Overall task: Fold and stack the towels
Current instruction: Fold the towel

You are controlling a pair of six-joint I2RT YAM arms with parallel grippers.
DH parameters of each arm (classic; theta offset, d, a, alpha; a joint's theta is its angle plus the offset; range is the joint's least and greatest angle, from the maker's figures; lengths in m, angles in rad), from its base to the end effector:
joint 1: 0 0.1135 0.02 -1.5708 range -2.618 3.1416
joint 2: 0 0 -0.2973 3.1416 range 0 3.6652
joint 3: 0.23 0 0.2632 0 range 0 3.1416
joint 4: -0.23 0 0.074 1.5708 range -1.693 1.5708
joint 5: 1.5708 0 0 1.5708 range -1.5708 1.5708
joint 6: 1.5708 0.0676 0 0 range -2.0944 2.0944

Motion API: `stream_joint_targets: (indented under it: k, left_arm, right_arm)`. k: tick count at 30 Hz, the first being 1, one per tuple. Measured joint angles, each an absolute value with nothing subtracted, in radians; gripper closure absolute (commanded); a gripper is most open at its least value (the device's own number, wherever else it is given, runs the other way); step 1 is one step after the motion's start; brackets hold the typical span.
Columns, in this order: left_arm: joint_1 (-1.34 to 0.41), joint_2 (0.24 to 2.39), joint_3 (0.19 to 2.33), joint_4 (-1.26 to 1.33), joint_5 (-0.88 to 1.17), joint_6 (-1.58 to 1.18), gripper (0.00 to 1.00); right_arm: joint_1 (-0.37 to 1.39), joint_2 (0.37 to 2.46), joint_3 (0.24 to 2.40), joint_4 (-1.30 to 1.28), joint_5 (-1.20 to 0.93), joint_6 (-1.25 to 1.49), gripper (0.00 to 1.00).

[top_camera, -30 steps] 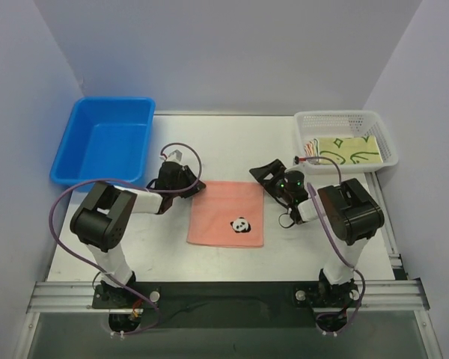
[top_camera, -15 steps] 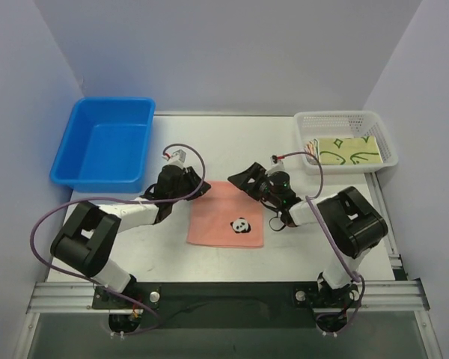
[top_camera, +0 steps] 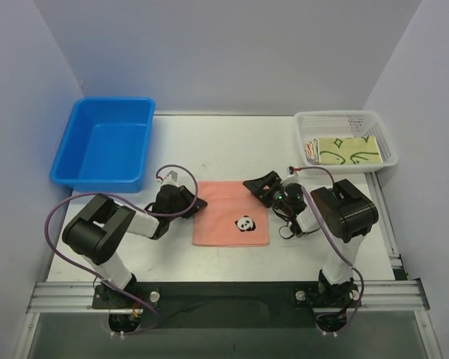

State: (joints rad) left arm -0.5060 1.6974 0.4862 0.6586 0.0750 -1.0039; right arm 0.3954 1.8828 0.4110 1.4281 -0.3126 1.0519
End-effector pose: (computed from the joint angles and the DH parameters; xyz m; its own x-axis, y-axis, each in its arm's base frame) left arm 0.2812 -0.1616 0.1154 -0.7013 -0.5731 -0.4239 -0.0978 0.6664 -0.7391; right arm 0.3007 0.1480 0.1413 -0.5845 0.6514 -0.4838 -0.2874 0.3914 0.8742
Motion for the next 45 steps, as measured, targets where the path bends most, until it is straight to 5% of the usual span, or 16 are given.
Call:
stream_joint_targets:
  k: [11, 20, 28, 37, 45]
  left_arm:
    - [-0.508, 1.390, 0.331, 0.490, 0.046, -1.042, 0.57]
    - [-0.500, 1.346, 0.747, 0.052, -0.048, -0.656, 0.24]
    - [-0.495, 1.676, 1.119, -0.176, 0.002, -0.322, 0.28]
    - [-0.486, 1.877, 1.222, -0.335, 0.067, -0.181, 0.47]
    - [-0.449, 1.935, 1.270, -0.349, 0.114, -0.154, 0.47]
  right_arm:
    - [0.309, 1.755, 0.407, 1.225, -0.347, 0.937, 0.29]
    - [0.305, 1.507, 0.714, 0.493, -0.330, 0.545, 0.40]
    - [0.245, 1.547, 1.012, 0.049, -0.352, 0.226, 0.44]
    - [0.200, 1.788, 1.137, -0.153, -0.427, 0.113, 0.49]
    - [0.200, 1.875, 1.213, -0.226, -0.438, 0.071, 0.50]
